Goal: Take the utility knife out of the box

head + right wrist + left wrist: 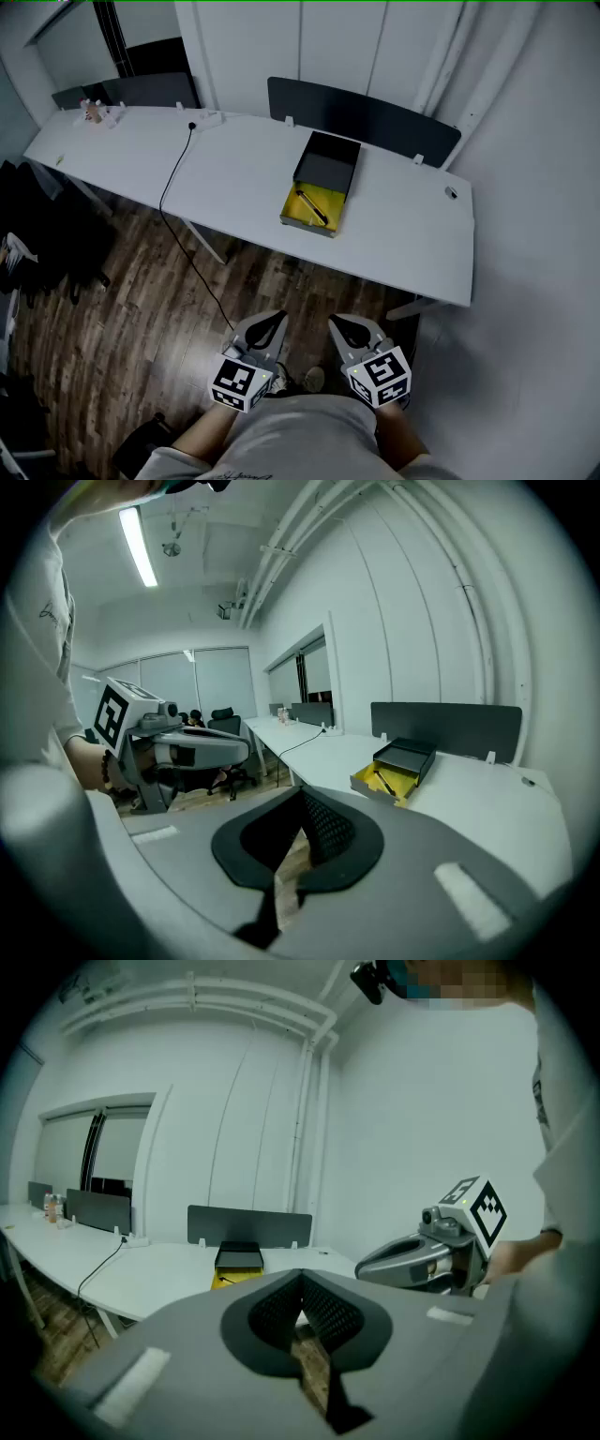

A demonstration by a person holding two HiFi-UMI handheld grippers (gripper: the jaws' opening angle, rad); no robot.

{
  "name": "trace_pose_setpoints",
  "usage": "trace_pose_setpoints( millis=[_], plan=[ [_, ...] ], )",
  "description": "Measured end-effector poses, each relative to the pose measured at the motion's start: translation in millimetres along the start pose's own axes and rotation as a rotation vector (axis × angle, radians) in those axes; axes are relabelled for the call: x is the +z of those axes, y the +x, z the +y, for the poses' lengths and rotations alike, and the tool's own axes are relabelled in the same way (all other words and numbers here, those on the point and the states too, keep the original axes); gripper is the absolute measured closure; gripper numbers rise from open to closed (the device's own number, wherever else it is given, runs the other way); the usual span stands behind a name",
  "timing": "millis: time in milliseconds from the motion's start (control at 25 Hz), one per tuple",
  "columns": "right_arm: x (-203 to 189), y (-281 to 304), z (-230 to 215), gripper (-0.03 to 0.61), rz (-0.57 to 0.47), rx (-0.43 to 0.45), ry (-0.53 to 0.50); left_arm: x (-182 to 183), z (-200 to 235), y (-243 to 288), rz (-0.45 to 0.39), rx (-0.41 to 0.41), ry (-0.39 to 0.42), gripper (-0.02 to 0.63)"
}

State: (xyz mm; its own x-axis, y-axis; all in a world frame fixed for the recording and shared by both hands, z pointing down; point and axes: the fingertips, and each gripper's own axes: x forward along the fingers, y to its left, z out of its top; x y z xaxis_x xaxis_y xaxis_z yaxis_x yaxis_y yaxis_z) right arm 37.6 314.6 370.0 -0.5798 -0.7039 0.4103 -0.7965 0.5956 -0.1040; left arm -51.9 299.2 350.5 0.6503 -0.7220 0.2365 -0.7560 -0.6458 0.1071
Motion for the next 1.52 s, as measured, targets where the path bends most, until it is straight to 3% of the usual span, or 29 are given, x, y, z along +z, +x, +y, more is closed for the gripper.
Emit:
trace_pose_setpoints(
  millis=[1120,1520],
  plan=[
    [37,48,51,0.563,-0.050,-0.056,-0.033,4,64,-40,-0.047,-0.046,0.015,0.614],
    [45,69,41,0.563,-0.055,-0.056,-0.041,10,81,-23,-0.060,-0.058,0.014,0.614]
  ],
)
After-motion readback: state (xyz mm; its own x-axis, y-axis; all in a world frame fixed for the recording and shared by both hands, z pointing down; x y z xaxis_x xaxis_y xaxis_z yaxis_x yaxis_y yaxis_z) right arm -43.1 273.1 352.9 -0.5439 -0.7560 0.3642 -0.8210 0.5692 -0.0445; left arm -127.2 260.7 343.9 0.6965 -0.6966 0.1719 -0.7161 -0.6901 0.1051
